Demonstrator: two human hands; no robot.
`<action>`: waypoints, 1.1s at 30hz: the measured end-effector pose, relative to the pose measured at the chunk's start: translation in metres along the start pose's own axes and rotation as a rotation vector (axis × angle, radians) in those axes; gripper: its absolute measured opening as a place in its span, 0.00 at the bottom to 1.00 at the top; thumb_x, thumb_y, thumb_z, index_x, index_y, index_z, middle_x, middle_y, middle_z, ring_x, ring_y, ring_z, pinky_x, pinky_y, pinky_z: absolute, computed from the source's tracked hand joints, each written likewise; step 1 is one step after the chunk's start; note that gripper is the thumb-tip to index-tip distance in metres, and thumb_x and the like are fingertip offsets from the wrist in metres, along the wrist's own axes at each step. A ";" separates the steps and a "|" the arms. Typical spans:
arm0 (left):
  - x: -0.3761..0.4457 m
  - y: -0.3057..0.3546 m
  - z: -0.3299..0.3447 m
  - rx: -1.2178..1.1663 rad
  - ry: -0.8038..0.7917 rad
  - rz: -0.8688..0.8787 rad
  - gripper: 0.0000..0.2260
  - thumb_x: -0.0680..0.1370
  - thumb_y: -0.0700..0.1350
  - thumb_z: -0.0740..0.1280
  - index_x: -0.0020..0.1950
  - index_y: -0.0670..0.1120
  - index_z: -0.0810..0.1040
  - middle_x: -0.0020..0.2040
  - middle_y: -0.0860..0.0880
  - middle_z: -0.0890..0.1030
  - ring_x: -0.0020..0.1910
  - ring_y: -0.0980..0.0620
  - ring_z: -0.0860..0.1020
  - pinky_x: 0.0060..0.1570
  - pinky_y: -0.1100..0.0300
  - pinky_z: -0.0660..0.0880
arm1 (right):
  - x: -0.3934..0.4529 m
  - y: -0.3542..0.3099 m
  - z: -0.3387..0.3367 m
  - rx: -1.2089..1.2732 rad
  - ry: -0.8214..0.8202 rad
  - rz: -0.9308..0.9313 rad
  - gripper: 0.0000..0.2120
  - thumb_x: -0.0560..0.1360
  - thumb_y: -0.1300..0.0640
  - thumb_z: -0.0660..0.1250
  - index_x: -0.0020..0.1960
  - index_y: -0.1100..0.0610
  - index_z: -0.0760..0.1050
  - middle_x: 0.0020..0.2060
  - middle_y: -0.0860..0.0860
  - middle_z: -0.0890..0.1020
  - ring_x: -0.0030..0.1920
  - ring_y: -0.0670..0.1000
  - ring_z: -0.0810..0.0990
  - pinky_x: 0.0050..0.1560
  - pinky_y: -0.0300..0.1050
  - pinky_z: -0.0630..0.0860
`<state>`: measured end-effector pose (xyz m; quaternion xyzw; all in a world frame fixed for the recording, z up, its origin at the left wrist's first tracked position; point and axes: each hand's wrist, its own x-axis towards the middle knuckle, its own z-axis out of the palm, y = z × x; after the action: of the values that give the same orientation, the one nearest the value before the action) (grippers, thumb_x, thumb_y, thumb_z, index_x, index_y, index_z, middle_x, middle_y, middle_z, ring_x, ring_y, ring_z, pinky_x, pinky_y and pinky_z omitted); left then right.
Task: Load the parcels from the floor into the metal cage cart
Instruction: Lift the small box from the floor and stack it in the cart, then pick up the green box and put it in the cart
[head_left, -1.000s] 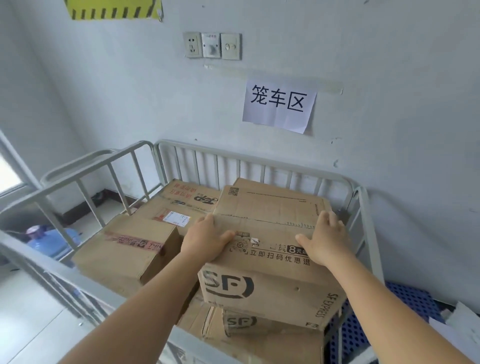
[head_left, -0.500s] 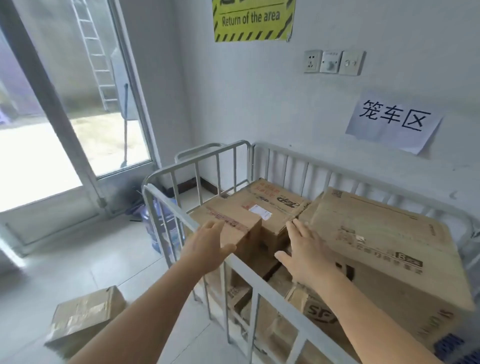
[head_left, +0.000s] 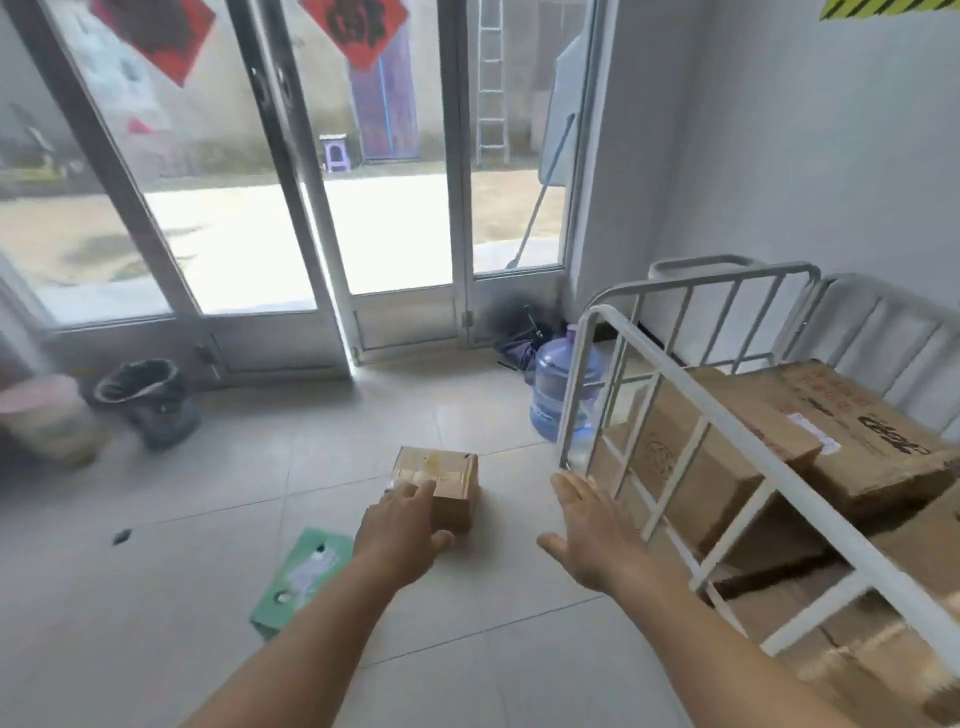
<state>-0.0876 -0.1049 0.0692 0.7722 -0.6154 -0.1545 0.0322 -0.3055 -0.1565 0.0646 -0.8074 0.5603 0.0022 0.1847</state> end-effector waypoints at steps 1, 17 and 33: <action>-0.006 -0.021 0.003 -0.003 -0.005 -0.043 0.31 0.77 0.56 0.65 0.76 0.50 0.59 0.72 0.48 0.68 0.69 0.46 0.68 0.65 0.52 0.67 | 0.006 -0.016 0.010 -0.012 -0.021 -0.023 0.37 0.80 0.44 0.61 0.80 0.53 0.47 0.79 0.50 0.51 0.79 0.53 0.49 0.77 0.52 0.51; -0.021 -0.242 0.055 -0.183 -0.123 -0.639 0.30 0.78 0.58 0.62 0.76 0.48 0.57 0.70 0.48 0.68 0.69 0.46 0.67 0.65 0.53 0.66 | 0.158 -0.190 0.126 -0.161 -0.335 -0.302 0.38 0.79 0.42 0.61 0.80 0.54 0.48 0.79 0.50 0.52 0.78 0.52 0.52 0.75 0.51 0.55; 0.142 -0.395 0.181 -0.529 -0.183 -1.132 0.34 0.80 0.55 0.60 0.80 0.49 0.47 0.77 0.47 0.60 0.73 0.46 0.64 0.66 0.51 0.66 | 0.416 -0.277 0.294 -0.127 -0.581 -0.374 0.35 0.79 0.46 0.63 0.78 0.55 0.52 0.76 0.51 0.61 0.74 0.54 0.62 0.69 0.50 0.64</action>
<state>0.2617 -0.1211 -0.2259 0.9277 -0.0529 -0.3602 0.0825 0.1606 -0.3603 -0.2150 -0.8717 0.3253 0.2327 0.2831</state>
